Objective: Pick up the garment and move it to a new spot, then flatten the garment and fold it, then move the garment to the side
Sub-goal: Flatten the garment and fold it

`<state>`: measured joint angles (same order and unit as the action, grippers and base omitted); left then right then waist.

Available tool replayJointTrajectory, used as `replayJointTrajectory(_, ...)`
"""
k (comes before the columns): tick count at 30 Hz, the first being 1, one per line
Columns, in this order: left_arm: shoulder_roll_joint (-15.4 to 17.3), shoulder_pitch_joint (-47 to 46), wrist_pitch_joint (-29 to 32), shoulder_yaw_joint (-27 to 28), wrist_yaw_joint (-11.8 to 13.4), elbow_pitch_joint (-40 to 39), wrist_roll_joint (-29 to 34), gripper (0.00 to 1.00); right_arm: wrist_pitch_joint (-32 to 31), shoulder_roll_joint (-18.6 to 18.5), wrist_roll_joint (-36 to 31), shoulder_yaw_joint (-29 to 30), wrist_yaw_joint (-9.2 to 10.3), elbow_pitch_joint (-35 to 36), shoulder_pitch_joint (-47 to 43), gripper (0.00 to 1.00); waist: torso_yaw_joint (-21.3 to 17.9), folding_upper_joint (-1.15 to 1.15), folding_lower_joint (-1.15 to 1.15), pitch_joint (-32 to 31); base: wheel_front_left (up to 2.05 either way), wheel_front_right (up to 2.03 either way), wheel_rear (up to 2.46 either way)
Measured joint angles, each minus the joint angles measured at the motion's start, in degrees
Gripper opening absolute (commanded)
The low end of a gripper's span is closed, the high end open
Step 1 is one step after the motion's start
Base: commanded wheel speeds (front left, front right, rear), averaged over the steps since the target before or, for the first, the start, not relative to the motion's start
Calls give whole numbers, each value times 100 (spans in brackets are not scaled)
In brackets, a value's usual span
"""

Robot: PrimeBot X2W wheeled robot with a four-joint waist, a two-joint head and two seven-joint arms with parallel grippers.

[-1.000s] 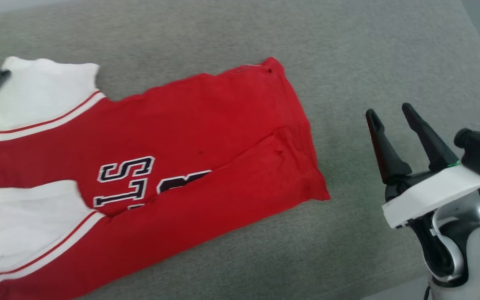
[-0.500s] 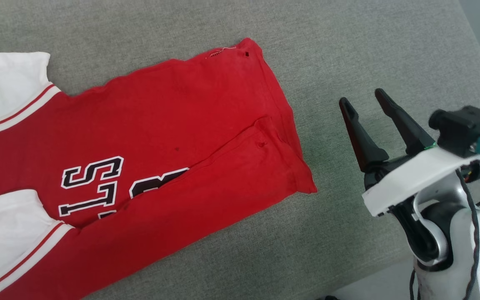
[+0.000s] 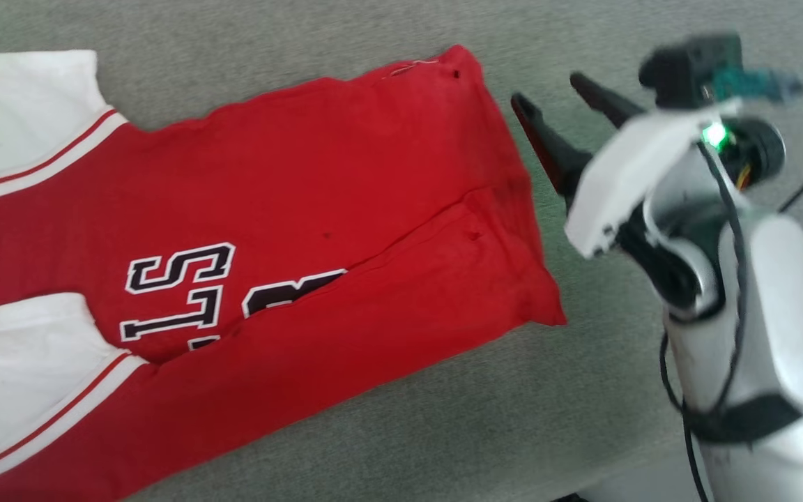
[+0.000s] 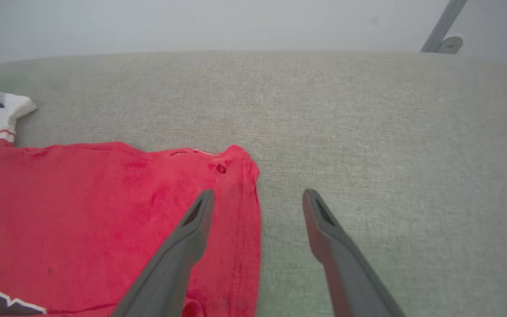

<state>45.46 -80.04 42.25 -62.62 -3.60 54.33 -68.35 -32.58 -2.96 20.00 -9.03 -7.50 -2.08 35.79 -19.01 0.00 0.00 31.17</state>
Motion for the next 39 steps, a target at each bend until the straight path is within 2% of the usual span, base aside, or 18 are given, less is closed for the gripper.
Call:
replayJointTrajectory(9,-416,-290,-145,-48,-170,225,83,0,-672,3,-35,-227,-1,-1944,1519,100,296,0,0,128,0,0,0)
replayJointTrajectory(12,-506,-334,-193,-56,-204,313,86,0,-877,4,174,-294,-1,-2603,1891,100,353,0,0,155,0,0,0)
replayJointTrajectory(18,-657,-391,-307,-69,-283,486,86,0,-1374,-53,525,-644,2,-3426,2414,100,453,0,0,177,0,0,0)
replayJointTrajectory(20,-720,-391,-376,-67,-296,547,81,0,-1483,-66,542,-753,3,-3580,2537,0,489,0,0,163,0,0,0)
replayJointTrajectory(24,-861,-378,-520,-57,-308,658,41,0,-1572,-48,578,-837,1,-3762,2626,0,589,0,0,88,0,0,0)
replayJointTrajectory(31,-1025,-285,-687,-63,-354,727,-23,0,-1026,-294,509,-792,-1,-3800,2469,0,836,0,0,-170,0,0,0)
replayJointTrajectory(39,-1028,-166,-738,-107,-371,386,-180,0,-535,-634,485,-709,0,-3522,1990,0,1139,0,0,-643,0,0,0)
